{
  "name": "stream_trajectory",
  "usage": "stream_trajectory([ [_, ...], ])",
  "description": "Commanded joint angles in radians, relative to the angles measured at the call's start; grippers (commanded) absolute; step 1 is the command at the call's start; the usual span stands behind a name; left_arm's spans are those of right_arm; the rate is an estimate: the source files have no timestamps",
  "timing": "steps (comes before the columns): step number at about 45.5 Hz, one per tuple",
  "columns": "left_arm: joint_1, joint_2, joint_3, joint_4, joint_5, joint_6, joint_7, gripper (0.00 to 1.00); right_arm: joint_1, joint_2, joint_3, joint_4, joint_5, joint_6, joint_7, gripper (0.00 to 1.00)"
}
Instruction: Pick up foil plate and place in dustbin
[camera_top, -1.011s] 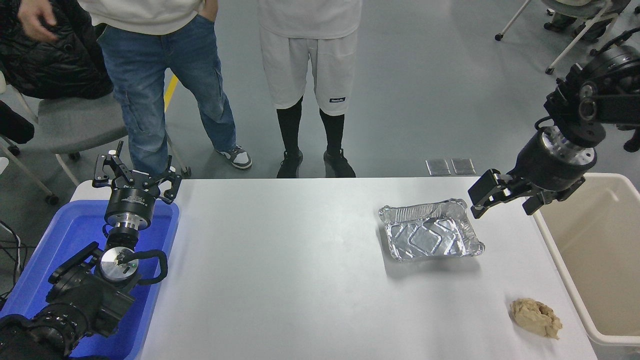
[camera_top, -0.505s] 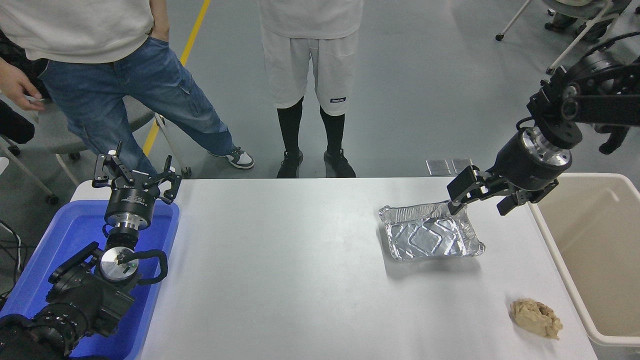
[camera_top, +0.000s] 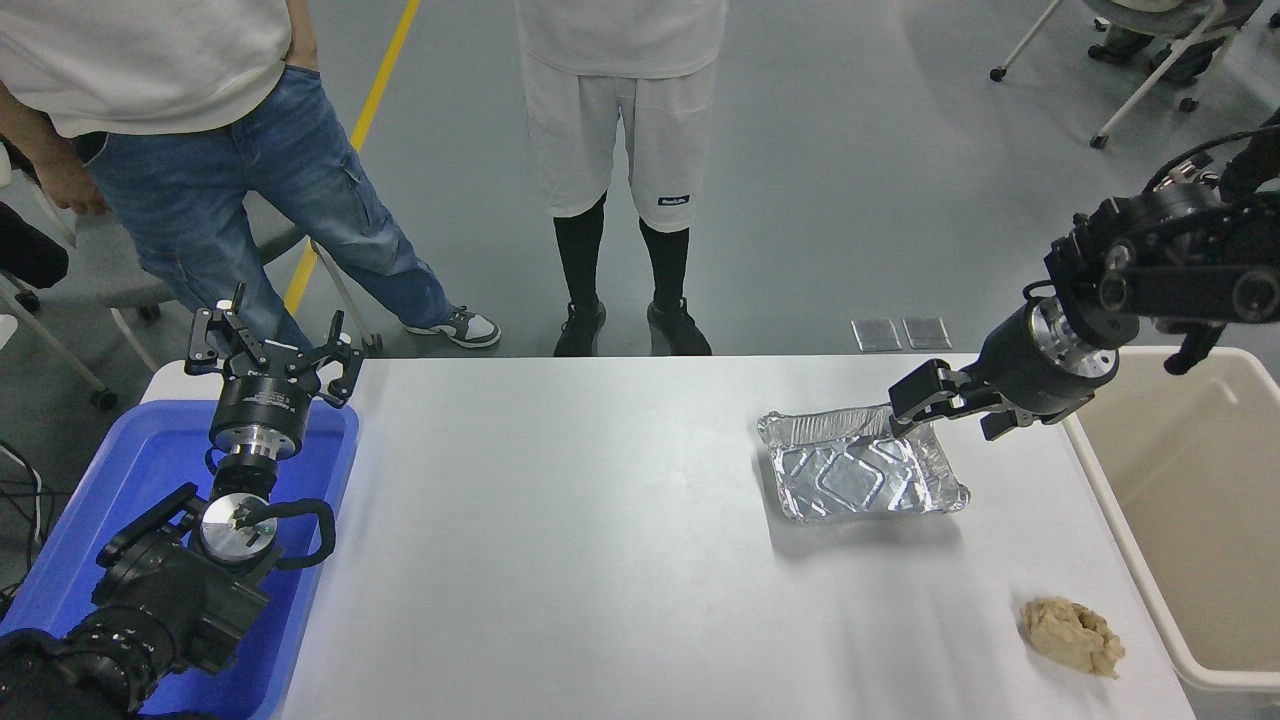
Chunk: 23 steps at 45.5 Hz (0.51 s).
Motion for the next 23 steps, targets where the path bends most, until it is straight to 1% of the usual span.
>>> stream_trajectory([
  [1, 0.0, 0.001, 0.0, 0.0, 0.0, 0.0, 0.0, 0.99, -0.115, 0.027, 0.003, -0.078, -0.003, -0.127, -0.001, 1.0],
  [14, 0.0, 0.0, 0.0, 0.0, 0.0, 0.0, 0.0, 0.99, -0.307, 0.076, 0.052, -0.307, -0.003, -0.139, -0.001, 1.0],
  [23, 0.0, 0.0, 0.0, 0.0, 0.0, 0.0, 0.0, 0.99, -0.387, 0.109, 0.059, -0.42, 0.008, -0.156, -0.001, 1.0],
])
